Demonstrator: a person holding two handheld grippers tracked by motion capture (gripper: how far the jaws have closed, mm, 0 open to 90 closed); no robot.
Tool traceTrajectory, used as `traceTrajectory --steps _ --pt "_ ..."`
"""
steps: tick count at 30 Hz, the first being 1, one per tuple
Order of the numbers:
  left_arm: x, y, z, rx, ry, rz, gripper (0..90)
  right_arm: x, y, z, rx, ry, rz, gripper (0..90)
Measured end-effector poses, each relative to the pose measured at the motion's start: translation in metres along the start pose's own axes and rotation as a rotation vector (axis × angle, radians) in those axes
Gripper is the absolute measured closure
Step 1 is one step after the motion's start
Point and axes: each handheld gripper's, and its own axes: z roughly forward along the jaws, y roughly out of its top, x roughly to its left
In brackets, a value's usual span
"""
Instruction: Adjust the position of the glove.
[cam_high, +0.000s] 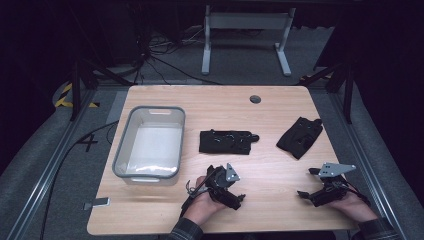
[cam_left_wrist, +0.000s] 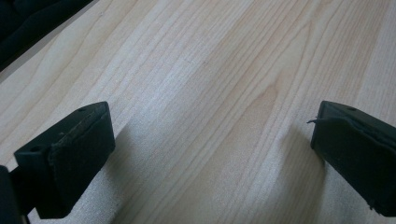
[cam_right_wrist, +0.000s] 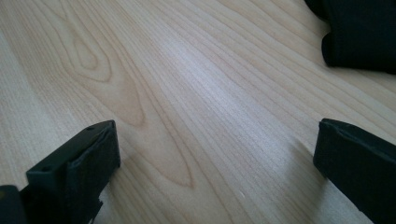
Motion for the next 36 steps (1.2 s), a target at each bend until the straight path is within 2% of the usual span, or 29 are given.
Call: traceTrajectory --steps 6,8,10,11,16,19,23,28,36 --pt "0.000 -0.001 -0.001 -0.005 0.001 0.004 0.0 -0.001 0.001 0.000 -0.010 0.020 -0.020 6.4" --pt "0.000 -0.001 -0.001 -0.001 0.002 0.002 0.0 -0.002 0.005 -0.001 -0.011 0.030 -0.024 21.0" --pt "0.000 -0.002 -0.002 -0.002 0.001 0.004 0.0 -0.003 0.008 -0.001 -0.003 0.039 -0.012 25.6" --pt "0.000 -0.002 -0.002 -0.002 0.001 0.005 0.0 -0.003 0.009 -0.002 0.000 0.041 -0.010 31.0" --pt "0.000 -0.002 -0.002 -0.002 0.001 0.005 0.0 -0.005 0.013 -0.008 -0.023 0.037 -0.005 43.9" --pt "0.000 -0.002 -0.002 -0.002 0.001 0.005 0.0 -0.008 0.016 -0.009 -0.028 0.043 0.003 54.2" --pt "0.000 -0.002 -0.002 0.000 -0.001 0.005 0.0 -0.014 0.025 -0.006 -0.030 0.052 -0.005 72.7" --pt "0.000 -0.002 -0.002 0.000 -0.001 0.006 0.0 -0.017 0.034 -0.004 -0.038 0.061 -0.008 87.5" --pt "0.000 -0.002 -0.002 0.000 -0.004 0.010 0.0 -0.029 0.045 0.004 -0.013 0.060 -0.009 90.0"
